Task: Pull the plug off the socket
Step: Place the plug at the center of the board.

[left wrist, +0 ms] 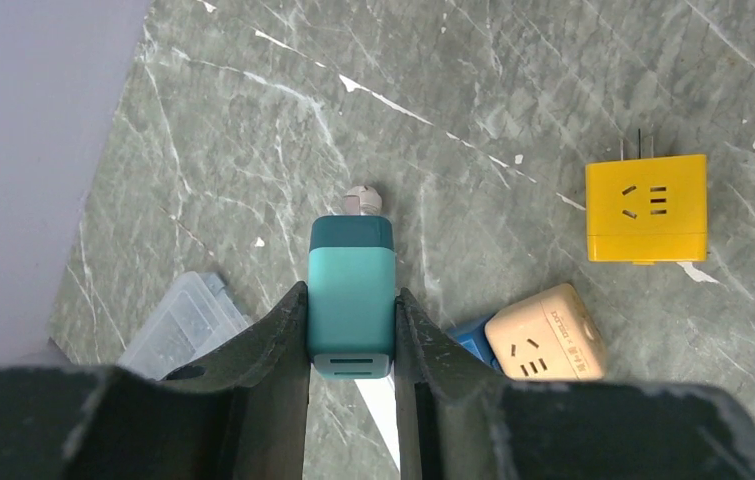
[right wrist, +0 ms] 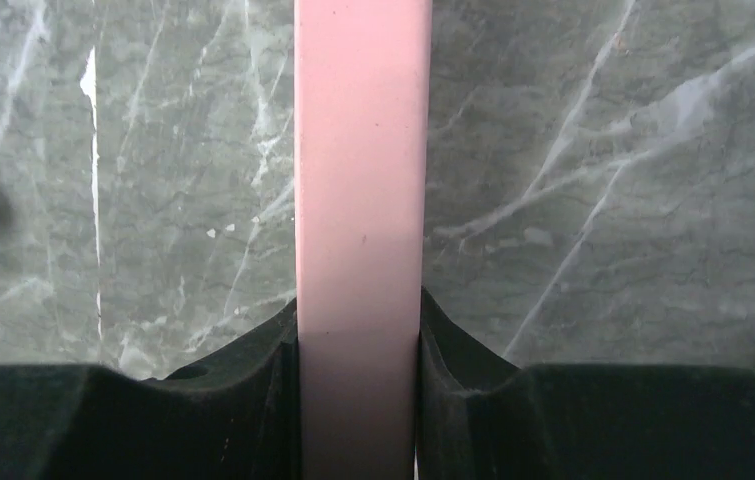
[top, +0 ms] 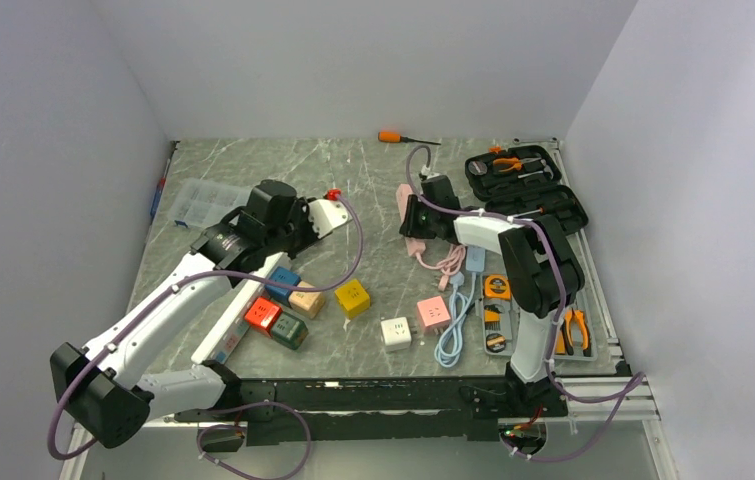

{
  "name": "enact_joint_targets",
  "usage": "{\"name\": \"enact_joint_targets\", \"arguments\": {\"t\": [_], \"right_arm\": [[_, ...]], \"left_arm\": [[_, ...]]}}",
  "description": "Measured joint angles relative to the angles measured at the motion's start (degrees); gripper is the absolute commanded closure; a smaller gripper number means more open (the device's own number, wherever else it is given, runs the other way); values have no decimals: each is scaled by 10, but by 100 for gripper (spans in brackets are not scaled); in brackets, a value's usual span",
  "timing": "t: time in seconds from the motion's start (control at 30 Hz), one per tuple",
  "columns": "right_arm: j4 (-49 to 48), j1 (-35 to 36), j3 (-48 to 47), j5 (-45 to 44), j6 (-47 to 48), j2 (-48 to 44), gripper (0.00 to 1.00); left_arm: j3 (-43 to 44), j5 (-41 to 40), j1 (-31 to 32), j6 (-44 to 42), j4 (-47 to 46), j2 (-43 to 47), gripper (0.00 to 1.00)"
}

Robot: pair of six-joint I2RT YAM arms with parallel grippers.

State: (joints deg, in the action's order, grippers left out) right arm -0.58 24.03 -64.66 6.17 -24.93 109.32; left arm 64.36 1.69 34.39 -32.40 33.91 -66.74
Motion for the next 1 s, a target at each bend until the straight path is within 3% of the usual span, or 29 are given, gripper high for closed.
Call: {"name": "enact_joint_targets", "arguments": {"t": [0.3, 0.33, 0.4, 0.47, 0.7, 0.83, 1.0], "right_arm": [[49, 19, -47, -22, 18, 16, 98], [55, 19, -66, -22, 20, 25, 88], [63, 19, -109, -21, 22, 47, 56], [63, 19, -133, -20, 22, 61, 37], [80, 17, -203, -17, 27, 107, 20], [96, 17, -231, -22, 29, 124, 1], [119, 14, -238, -34, 28, 111, 0]], "left_arm": [[3, 16, 2, 1, 21, 0, 100], [5, 20, 3, 1, 23, -2, 100], [7, 31, 3, 3, 28, -7, 100], [10, 39, 4, 4, 35, -12, 100], [12, 62, 9, 8, 39, -25, 100], [12, 71, 13, 14, 39, -26, 100], [13, 81, 27, 13, 38, -36, 100]]}}
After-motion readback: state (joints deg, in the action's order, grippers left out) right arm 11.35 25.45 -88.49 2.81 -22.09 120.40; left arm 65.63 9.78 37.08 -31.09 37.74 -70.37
